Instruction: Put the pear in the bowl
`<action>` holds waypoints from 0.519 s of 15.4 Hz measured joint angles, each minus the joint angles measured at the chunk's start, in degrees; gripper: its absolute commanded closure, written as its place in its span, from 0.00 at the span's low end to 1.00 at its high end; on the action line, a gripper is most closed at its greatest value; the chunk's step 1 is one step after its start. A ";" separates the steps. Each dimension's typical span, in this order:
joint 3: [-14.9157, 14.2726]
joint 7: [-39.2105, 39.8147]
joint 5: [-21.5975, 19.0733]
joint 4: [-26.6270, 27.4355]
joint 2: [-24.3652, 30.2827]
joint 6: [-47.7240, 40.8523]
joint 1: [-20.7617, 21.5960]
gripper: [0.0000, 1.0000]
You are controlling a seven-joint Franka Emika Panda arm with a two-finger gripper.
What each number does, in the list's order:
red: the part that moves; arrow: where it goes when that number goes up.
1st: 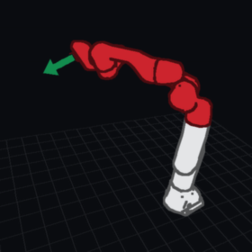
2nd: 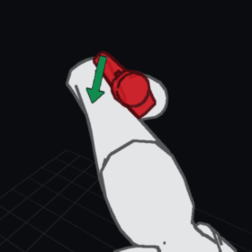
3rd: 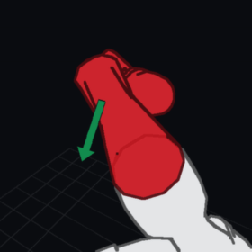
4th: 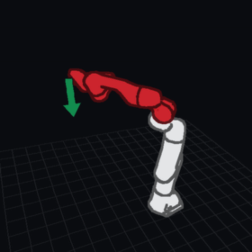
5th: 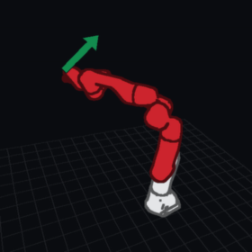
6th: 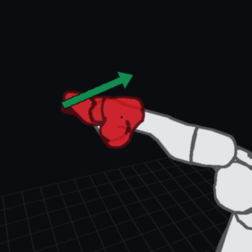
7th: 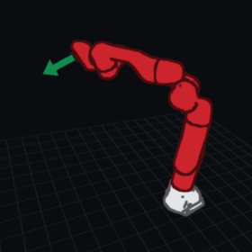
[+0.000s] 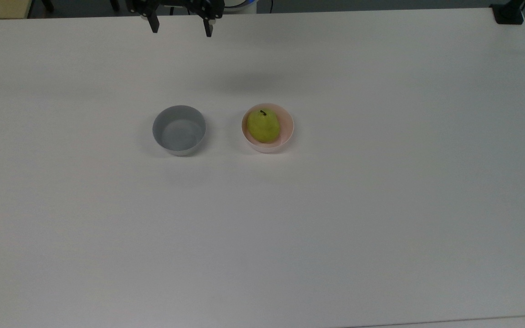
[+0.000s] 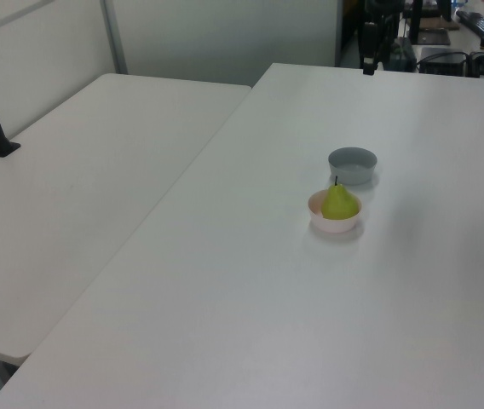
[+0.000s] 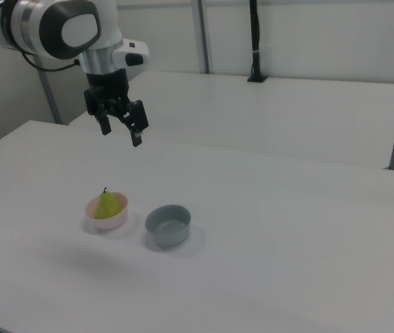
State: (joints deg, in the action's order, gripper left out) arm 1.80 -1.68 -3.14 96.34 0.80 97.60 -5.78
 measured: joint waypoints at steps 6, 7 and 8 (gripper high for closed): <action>-1.71 7.15 0.06 -0.28 0.00 3.31 -0.82 0.00; -1.79 7.27 0.06 -0.28 -0.02 3.88 -0.82 0.00; -1.78 7.27 0.06 -0.28 -0.05 4.26 -0.79 0.00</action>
State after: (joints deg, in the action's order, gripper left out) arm 0.02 5.58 -3.07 96.06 0.75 101.86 -6.57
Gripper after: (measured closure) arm 0.000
